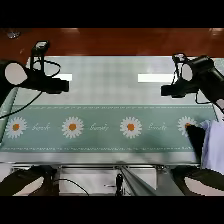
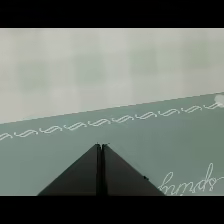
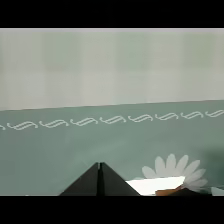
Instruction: Fold the shirts.
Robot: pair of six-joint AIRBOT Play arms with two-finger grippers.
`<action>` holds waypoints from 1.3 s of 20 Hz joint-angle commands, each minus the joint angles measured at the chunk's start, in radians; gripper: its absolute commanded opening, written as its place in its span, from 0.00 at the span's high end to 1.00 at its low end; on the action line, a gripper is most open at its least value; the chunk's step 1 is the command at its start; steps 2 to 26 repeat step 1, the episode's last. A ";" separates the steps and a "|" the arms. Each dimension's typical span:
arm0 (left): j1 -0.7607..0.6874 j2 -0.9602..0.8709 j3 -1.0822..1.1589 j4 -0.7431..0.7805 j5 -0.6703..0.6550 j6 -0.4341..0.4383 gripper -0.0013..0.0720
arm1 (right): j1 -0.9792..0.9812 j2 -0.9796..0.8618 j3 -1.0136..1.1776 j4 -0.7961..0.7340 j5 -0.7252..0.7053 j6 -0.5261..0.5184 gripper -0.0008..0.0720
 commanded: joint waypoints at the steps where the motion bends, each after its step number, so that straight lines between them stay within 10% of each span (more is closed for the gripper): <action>1: 0.000 -0.001 0.000 0.005 -0.001 -0.002 0.95 | 0.001 -0.001 0.000 -0.005 0.001 0.002 0.96; 26: 0.000 -0.001 0.000 0.005 -0.001 -0.002 0.95 | 0.001 -0.001 0.000 -0.005 0.001 0.002 0.96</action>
